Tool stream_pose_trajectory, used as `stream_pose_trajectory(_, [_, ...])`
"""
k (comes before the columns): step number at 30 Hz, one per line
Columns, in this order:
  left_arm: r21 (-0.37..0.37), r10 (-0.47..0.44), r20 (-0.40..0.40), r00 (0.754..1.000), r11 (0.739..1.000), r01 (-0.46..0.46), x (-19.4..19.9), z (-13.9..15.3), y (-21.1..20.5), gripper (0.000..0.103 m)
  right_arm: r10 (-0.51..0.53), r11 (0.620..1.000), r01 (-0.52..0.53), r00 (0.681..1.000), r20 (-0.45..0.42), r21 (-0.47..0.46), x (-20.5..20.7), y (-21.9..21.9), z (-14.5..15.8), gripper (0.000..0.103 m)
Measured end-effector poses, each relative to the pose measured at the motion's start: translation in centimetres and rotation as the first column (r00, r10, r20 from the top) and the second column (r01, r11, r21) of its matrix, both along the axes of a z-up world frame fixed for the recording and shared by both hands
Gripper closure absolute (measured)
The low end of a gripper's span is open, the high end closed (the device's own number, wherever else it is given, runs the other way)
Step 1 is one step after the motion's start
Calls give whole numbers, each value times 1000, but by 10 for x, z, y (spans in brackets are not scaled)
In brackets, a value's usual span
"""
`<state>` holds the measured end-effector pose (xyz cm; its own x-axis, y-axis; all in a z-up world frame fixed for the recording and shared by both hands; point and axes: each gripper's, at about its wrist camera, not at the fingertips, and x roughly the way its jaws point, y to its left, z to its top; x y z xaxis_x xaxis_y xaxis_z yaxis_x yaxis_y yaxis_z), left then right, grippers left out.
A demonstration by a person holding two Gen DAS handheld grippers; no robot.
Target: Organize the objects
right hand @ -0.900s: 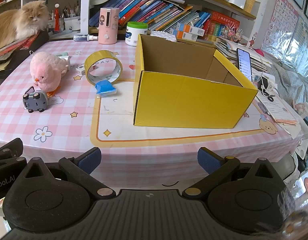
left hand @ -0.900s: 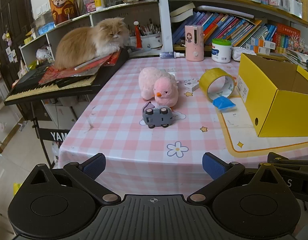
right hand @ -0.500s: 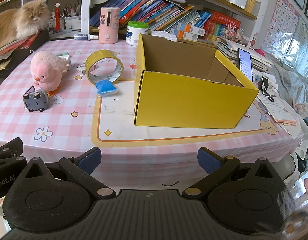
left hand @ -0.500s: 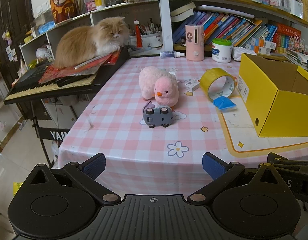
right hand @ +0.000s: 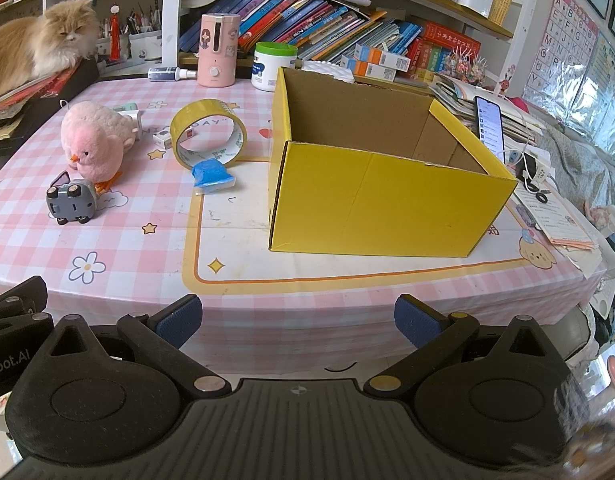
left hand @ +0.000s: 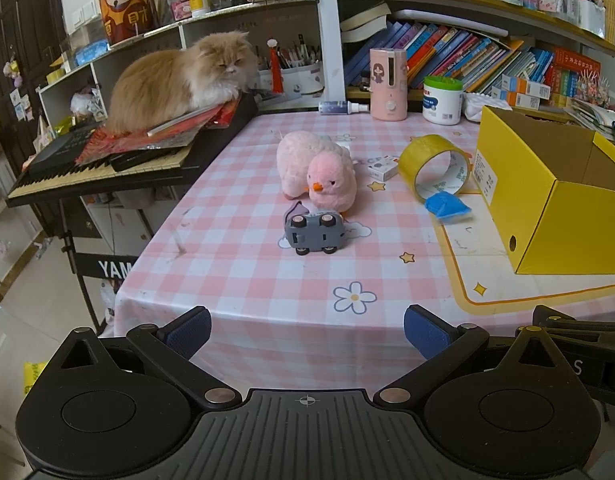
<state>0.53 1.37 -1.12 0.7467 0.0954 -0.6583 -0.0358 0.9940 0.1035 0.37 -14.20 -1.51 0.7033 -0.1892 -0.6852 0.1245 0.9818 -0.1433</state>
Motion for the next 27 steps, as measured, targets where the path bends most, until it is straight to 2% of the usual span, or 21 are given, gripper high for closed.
stream_pose_trajectory(27, [-3, -5, -5, 1000, 1000, 5, 4, 5, 0, 0, -5, 1000, 5, 1000, -10, -1, 6, 6, -6, 0])
